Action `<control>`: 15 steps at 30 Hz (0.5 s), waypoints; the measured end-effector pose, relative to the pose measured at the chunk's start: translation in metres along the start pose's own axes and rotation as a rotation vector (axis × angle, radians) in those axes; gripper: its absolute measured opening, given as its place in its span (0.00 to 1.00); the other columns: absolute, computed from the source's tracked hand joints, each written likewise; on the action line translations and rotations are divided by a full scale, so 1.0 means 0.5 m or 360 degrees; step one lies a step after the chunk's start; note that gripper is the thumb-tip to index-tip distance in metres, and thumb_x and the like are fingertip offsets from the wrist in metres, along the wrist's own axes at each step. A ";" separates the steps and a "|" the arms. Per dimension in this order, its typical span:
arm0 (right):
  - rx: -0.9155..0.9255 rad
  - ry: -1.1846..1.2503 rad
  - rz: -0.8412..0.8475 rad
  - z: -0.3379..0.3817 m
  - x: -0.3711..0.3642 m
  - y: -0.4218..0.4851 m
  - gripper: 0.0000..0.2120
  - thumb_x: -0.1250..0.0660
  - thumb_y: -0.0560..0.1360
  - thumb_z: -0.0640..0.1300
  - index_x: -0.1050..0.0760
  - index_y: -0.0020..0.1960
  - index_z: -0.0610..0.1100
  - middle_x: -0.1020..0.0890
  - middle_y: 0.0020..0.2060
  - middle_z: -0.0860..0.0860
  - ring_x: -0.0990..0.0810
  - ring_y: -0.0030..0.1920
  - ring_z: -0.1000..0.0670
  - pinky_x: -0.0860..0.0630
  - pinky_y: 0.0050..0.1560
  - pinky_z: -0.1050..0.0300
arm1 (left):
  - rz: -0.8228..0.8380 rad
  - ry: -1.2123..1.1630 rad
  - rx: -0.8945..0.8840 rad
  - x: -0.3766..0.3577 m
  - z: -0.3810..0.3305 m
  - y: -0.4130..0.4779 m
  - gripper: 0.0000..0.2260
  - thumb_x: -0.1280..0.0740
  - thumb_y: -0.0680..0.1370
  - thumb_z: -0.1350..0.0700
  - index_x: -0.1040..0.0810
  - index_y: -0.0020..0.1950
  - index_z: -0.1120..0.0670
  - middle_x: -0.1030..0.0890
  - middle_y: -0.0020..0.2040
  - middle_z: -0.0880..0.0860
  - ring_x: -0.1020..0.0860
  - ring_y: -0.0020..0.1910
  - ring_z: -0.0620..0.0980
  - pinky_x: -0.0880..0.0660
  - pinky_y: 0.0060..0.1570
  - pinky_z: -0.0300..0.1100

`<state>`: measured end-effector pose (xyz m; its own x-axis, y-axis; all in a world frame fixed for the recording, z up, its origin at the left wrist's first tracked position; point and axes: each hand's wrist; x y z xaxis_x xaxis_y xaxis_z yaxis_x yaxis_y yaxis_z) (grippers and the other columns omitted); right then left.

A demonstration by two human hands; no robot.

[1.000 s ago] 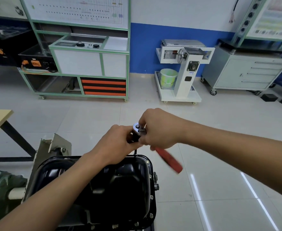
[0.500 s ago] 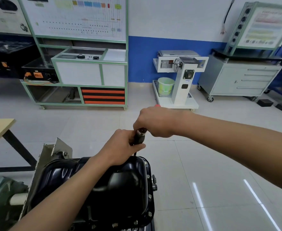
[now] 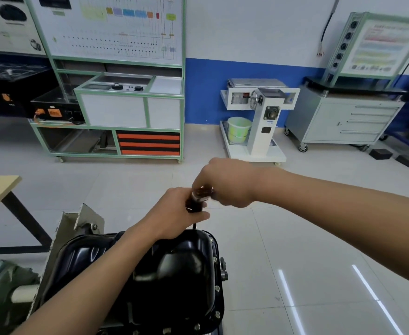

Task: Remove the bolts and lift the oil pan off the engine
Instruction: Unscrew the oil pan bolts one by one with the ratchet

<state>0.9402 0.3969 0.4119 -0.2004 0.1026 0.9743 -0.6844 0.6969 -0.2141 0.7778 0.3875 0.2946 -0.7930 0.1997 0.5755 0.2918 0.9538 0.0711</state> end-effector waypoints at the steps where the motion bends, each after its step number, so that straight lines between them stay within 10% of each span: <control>1: 0.0124 -0.0248 -0.0050 0.000 0.002 0.003 0.19 0.36 0.75 0.33 0.20 0.59 0.52 0.20 0.45 0.53 0.21 0.49 0.44 0.22 0.50 0.47 | 0.0068 -0.0006 0.0014 0.003 -0.002 0.001 0.06 0.23 0.74 0.59 0.17 0.47 0.51 0.14 0.44 0.48 0.16 0.47 0.48 0.20 0.54 0.47; 5: 0.0375 -0.0542 -0.0163 -0.002 -0.004 0.016 0.22 0.40 0.76 0.33 0.21 0.62 0.52 0.18 0.51 0.53 0.22 0.55 0.44 0.26 0.60 0.47 | 0.0129 -0.0024 0.0030 0.016 0.002 -0.004 0.05 0.24 0.75 0.61 0.16 0.49 0.57 0.13 0.46 0.54 0.15 0.50 0.56 0.22 0.59 0.55; 12: -0.0424 0.0123 0.0048 0.017 -0.002 0.026 0.05 0.32 0.73 0.41 0.24 0.39 0.42 0.24 0.28 0.49 0.24 0.28 0.49 0.33 0.24 0.61 | -0.0029 -0.0168 -0.0011 0.011 0.008 -0.005 0.05 0.23 0.75 0.60 0.15 0.47 0.51 0.13 0.41 0.48 0.15 0.43 0.47 0.20 0.52 0.44; 15: -0.0429 0.0330 0.0225 0.018 0.003 0.024 0.07 0.30 0.74 0.43 0.21 0.42 0.39 0.16 0.30 0.47 0.16 0.31 0.49 0.23 0.27 0.62 | 0.0008 -0.0149 -0.0044 0.016 0.010 -0.002 0.05 0.23 0.74 0.58 0.15 0.47 0.50 0.13 0.41 0.47 0.15 0.42 0.45 0.19 0.51 0.44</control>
<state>0.9254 0.3988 0.4102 -0.1145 0.3339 0.9356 -0.4455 0.8246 -0.3488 0.7686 0.3890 0.2949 -0.8376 0.2256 0.4976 0.3095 0.9465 0.0919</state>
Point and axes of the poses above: each hand's wrist, its own y-axis towards the middle knuckle, its own x-axis out of the back of the hand, z = x × y
